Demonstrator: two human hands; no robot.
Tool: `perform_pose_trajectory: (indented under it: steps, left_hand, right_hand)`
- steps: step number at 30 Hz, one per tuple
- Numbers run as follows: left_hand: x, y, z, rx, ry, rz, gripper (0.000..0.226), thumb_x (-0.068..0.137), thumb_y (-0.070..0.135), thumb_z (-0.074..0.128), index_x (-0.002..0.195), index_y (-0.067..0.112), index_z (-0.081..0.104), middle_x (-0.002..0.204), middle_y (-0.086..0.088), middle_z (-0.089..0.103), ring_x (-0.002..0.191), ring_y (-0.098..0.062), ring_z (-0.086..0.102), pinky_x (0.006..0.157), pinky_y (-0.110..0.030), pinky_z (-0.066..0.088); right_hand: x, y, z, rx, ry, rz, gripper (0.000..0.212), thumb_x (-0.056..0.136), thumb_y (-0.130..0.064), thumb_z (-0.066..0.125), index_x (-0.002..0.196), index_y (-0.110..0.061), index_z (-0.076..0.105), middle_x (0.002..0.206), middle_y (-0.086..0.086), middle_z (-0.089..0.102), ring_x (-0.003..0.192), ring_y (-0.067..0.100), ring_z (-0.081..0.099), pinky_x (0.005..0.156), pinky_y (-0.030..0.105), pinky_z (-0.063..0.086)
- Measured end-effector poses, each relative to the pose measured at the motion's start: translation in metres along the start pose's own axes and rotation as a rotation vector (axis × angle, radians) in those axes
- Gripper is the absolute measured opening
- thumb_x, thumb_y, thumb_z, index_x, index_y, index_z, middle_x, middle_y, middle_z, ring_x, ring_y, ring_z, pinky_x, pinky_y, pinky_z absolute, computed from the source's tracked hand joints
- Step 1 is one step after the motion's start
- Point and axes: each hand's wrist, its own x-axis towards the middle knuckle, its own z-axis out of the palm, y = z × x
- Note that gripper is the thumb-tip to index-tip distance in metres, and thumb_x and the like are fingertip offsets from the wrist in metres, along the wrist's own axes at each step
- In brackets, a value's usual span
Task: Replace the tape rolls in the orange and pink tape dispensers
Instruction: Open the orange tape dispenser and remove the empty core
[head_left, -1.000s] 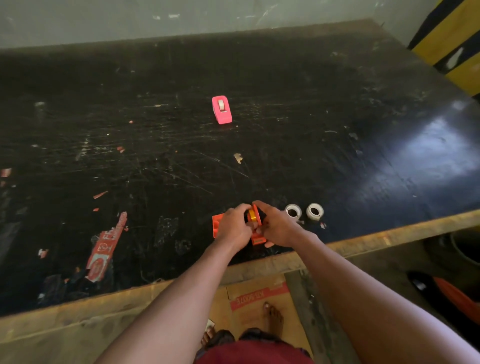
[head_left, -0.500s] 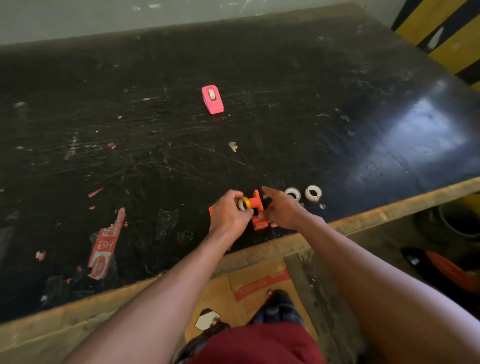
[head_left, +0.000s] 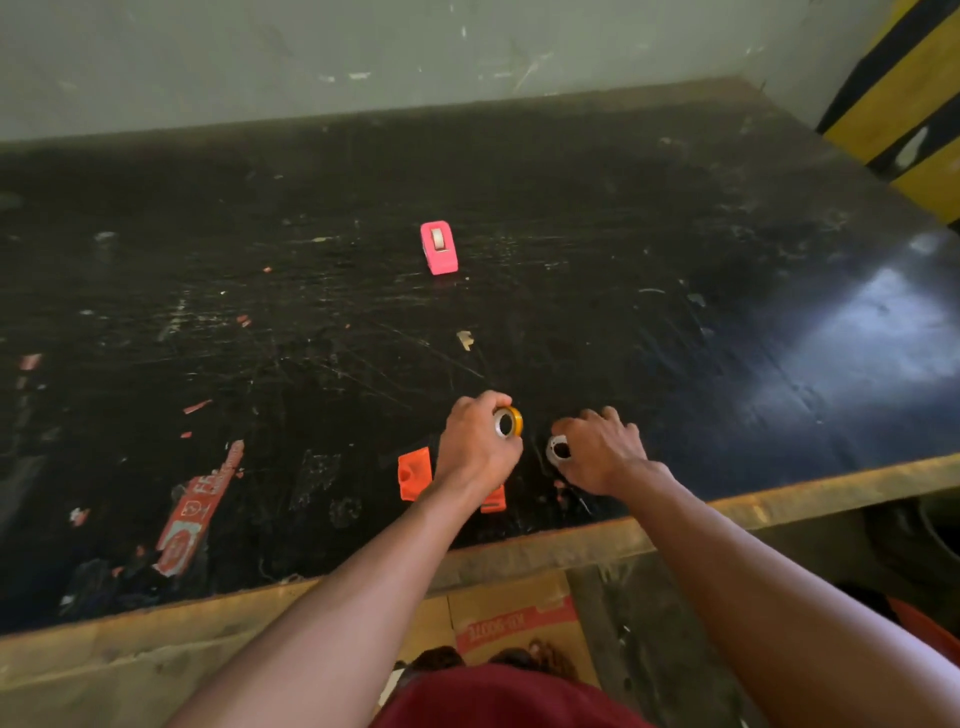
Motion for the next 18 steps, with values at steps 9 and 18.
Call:
perform_pose_trajectory:
  steps: [9,18]
  left_hand:
    - [-0.006,0.025,0.065,0.355,-0.154,0.080,0.060,0.091,0.008,0.067,0.147,0.019,0.048,0.142,-0.007,0.053,0.135,-0.030,0.050,0.110,-0.039,0.043]
    - [-0.004,0.027,0.064,0.220,-0.014,0.005,0.069,0.090,0.016,0.072,0.152,0.025,0.043,0.140,-0.007,0.057,0.129,-0.026,0.055,0.106,-0.038,0.046]
  right_hand:
    - [0.019,0.059,-0.017,0.259,0.140,0.047,0.051,0.080,-0.027,0.068,0.129,-0.031,0.057,0.121,0.012,0.063,0.119,0.037,0.052,0.097,0.045,0.047]
    - [0.016,0.055,-0.023,0.580,0.058,-0.043,0.045,0.081,-0.019,0.076,0.124,-0.020,0.063,0.108,0.003,0.069,0.108,0.022,0.063,0.094,0.035,0.049]
